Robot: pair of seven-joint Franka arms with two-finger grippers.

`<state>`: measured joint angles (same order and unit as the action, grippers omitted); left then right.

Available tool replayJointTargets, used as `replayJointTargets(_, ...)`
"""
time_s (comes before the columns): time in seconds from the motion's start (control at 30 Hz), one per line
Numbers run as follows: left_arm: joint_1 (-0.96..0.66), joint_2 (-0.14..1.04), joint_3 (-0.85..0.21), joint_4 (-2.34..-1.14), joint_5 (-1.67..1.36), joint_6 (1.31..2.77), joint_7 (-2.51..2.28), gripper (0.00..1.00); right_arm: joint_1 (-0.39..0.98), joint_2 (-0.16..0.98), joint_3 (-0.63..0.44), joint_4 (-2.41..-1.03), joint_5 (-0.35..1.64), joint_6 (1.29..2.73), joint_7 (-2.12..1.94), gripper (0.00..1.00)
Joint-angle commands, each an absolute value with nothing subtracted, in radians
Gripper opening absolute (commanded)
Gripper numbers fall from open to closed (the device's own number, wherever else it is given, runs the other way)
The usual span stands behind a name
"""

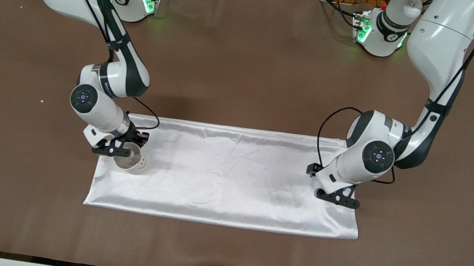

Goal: Place blue cup into white mug on table

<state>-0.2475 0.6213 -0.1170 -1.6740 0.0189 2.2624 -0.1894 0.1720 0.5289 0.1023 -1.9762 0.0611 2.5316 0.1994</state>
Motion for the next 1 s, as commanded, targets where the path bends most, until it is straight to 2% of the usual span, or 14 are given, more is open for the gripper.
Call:
replayJointTargets(0.0,-0.249,0.632,-0.120,-1.672,0.048,2.269,-0.216,0.95,0.198,0.506,0.114,-1.968,0.054,2.513,0.287,0.00)
replayJointTargets(0.03,-0.249,0.632,-0.118,-1.671,0.048,2.269,-0.204,0.66,0.216,0.503,0.114,-1.968,0.054,2.505,0.308,0.00)
replayJointTargets(0.07,-0.249,0.634,-0.118,-1.671,0.055,2.269,-0.195,0.32,0.235,0.502,0.114,-1.967,0.054,2.496,0.333,0.00)
replayJointTargets(0.1,-0.247,0.634,-0.120,-1.671,0.070,2.269,-0.193,0.15,0.253,0.497,0.114,-1.967,0.054,2.487,0.362,0.00)
replayJointTargets(0.13,-0.247,0.634,-0.120,-1.671,0.090,2.269,-0.193,0.04,0.267,0.489,0.114,-1.965,0.054,2.477,0.391,0.00)
replayJointTargets(0.17,-0.247,0.634,-0.120,-1.671,0.106,2.269,-0.195,0.00,0.279,0.479,0.114,-1.967,0.052,2.471,0.412,0.00)
replayJointTargets(0.4,-0.245,0.635,-0.120,-1.671,0.121,2.267,-0.206,0.00,0.403,0.420,0.114,-1.968,0.054,2.390,0.558,0.00)
replayJointTargets(0.73,-0.247,0.630,-0.120,-1.666,0.123,2.267,-0.207,0.00,0.613,0.419,0.110,-1.971,0.045,2.402,0.813,0.00)
replayJointTargets(0.97,-0.247,0.614,-0.115,-1.657,0.124,2.264,-0.207,0.00,0.704,0.419,0.109,-1.973,0.044,2.402,0.928,0.00)
